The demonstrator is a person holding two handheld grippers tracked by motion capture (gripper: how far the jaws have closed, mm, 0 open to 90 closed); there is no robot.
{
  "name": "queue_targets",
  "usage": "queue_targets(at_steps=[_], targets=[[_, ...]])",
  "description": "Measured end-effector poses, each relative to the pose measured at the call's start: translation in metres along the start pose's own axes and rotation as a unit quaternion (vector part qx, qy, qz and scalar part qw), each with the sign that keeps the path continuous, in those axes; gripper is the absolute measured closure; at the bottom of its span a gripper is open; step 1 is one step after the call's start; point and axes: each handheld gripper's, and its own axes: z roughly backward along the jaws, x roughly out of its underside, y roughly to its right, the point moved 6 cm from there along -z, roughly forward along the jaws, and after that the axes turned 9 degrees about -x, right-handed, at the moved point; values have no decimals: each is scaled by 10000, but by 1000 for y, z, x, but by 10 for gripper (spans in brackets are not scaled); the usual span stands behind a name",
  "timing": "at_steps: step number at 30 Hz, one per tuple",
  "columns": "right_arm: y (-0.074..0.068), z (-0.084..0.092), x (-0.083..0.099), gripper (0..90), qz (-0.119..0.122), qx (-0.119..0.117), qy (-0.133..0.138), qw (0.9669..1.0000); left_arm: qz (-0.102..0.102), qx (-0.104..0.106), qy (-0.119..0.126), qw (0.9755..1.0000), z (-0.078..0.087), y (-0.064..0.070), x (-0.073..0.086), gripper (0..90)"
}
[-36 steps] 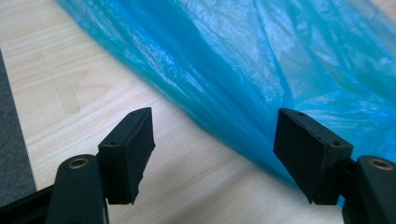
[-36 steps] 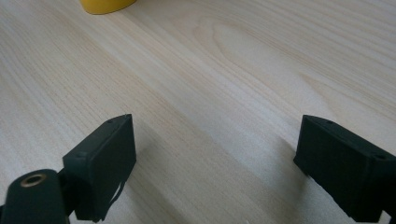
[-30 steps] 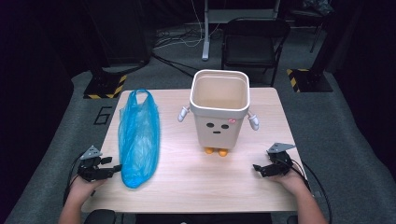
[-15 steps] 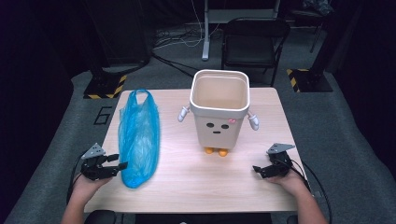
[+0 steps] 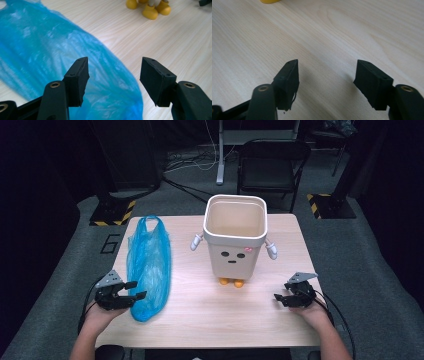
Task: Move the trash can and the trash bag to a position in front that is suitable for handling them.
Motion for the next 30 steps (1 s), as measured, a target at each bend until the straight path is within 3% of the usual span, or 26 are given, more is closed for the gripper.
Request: queue_targets(at_steps=[3, 7, 9, 13, 15, 16, 18, 19, 20, 22, 25, 27, 30], targets=[[-6, 10, -8, 372, 180, 152, 123, 9996, -37, 100, -78, 9999, -6, 6, -4, 396], [-13, 25, -24, 372, 262, 278, 503, 9980, 42, 257, -136, 9996, -14, 12, -12, 413], [-15, 31, -29, 375, 233, 255, 644, 9973, -76, 307, -129, 9994, -17, 16, -16, 420], [-20, 38, -36, 387, 209, 231, 740, 9968, -171, 292, -48, 9994, -22, 22, -27, 442], [-23, 42, -41, 389, 252, 237, 759, 9965, -236, 227, 106, 9994, -24, 22, -34, 438], [-24, 43, -42, 390, 270, 235, 768, 9964, -208, 265, 187, 9993, -25, 24, -39, 452], [-28, 46, -46, 390, 325, 218, 813, 9959, -45, 377, 113, 9992, -27, 26, -47, 455], [-30, 48, -49, 388, 338, 202, 844, 9957, -135, 406, 116, 9990, -29, 29, -50, 453], [-31, 49, -51, 385, 366, 189, 866, 9954, -228, 390, 71, 9990, -30, 30, -52, 443], [-33, 51, -55, 378, 363, 181, 897, 9951, -167, 487, -133, 9986, -35, 32, -57, 413], [-36, 54, -62, 377, 331, 152, 964, 9947, -164, 665, -78, 9976, -41, 37, -68, 371], [-36, 56, -66, 381, 302, 154, 956, 9948, -176, 683, -18, 9975, -44, 37, -74, 286], [-36, 60, -72, 384, 254, 206, 876, 9956, -154, 599, 77, 9981, -48, 37, -83, 250]])
